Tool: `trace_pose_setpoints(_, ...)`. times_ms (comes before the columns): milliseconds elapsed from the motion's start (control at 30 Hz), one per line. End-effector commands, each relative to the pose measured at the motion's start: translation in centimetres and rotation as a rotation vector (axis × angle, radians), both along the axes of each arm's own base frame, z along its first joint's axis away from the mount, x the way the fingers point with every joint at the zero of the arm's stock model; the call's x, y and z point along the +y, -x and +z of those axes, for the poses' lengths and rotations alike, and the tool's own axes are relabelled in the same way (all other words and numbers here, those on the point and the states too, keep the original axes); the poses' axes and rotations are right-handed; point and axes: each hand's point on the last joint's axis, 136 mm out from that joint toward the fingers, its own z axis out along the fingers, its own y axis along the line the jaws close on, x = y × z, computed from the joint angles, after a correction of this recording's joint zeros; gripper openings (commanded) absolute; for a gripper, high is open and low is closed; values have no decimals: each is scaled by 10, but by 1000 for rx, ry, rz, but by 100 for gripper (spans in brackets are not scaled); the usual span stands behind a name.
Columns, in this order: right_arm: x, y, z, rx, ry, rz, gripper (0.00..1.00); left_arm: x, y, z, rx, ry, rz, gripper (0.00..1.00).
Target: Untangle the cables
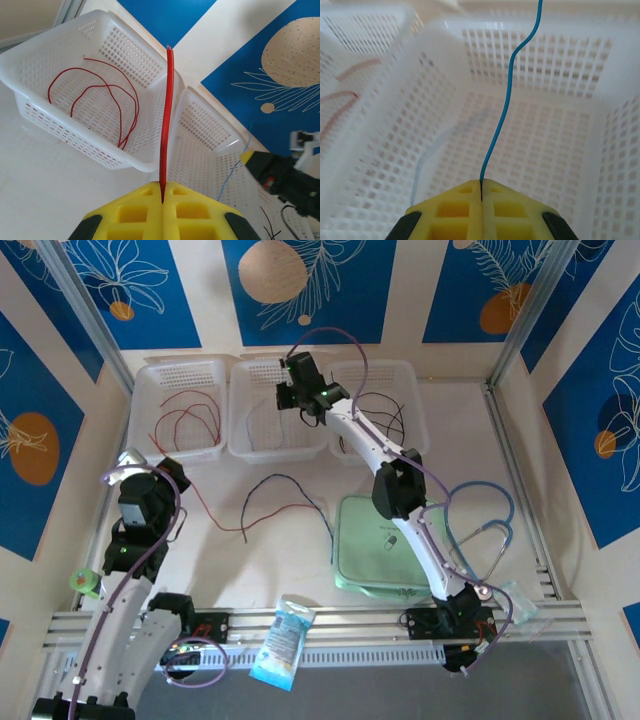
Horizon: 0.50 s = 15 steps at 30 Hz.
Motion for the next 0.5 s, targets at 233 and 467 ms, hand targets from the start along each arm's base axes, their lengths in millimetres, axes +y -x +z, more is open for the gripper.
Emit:
trace_pose_setpoints(233, -16, 36, -82, 253, 139, -2, 2, -4, -2, 8, -12, 29, -25, 0)
trace_pose_setpoints(467, -15, 28, -24, 158, 73, 11, 39, -4, -2, 16, -17, 15, -29, 0)
